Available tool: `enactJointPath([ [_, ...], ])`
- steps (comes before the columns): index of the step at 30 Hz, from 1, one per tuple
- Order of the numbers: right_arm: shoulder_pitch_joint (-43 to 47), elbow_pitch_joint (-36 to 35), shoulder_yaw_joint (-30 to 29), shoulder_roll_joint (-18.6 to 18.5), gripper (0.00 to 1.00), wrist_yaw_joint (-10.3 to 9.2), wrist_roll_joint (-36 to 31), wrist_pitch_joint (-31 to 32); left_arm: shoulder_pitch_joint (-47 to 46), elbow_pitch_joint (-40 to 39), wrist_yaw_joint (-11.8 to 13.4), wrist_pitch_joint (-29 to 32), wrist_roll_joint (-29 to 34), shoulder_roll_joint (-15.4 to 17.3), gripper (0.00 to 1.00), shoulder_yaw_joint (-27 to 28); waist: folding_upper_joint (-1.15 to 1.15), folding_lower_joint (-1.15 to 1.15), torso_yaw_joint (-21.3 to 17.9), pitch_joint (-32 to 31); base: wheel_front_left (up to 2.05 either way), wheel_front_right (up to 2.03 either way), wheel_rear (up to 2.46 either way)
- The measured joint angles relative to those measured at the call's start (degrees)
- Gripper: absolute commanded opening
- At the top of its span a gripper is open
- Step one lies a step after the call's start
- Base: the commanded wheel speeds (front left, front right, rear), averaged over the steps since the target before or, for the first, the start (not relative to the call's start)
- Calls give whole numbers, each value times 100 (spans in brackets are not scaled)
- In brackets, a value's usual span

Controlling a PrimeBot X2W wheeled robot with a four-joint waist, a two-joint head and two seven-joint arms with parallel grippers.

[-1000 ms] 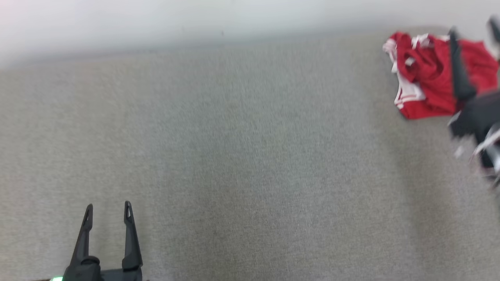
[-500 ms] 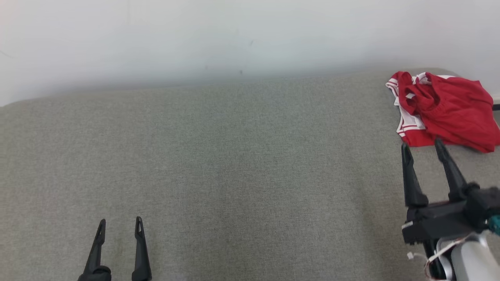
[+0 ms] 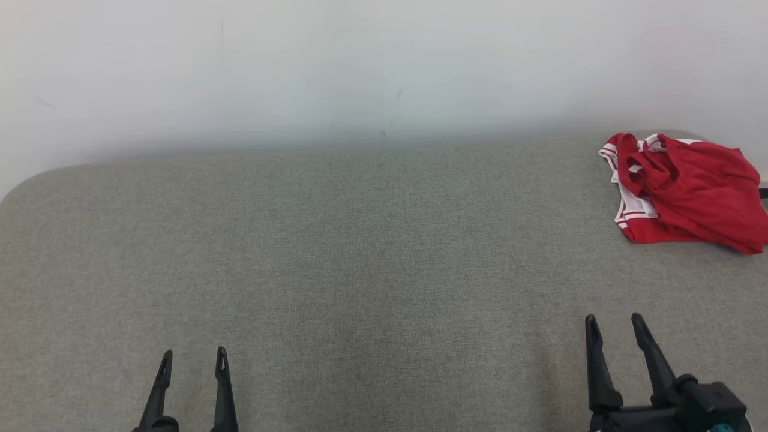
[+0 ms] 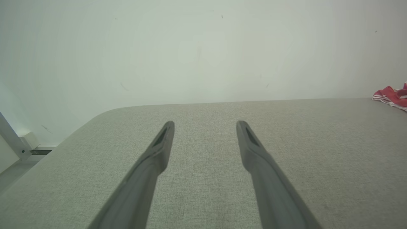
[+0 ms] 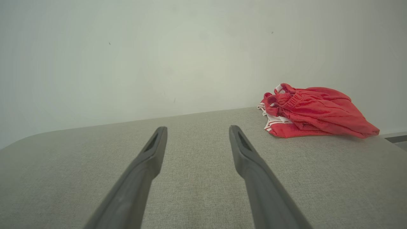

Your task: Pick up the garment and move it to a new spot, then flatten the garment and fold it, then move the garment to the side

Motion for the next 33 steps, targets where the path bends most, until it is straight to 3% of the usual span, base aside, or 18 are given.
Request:
enactJointPath([
  [33,226,509,336,201,100,0,-168,0,92,371,16,-1,-213,-4,100,66,0,0,148,-155,0,0,0],
])
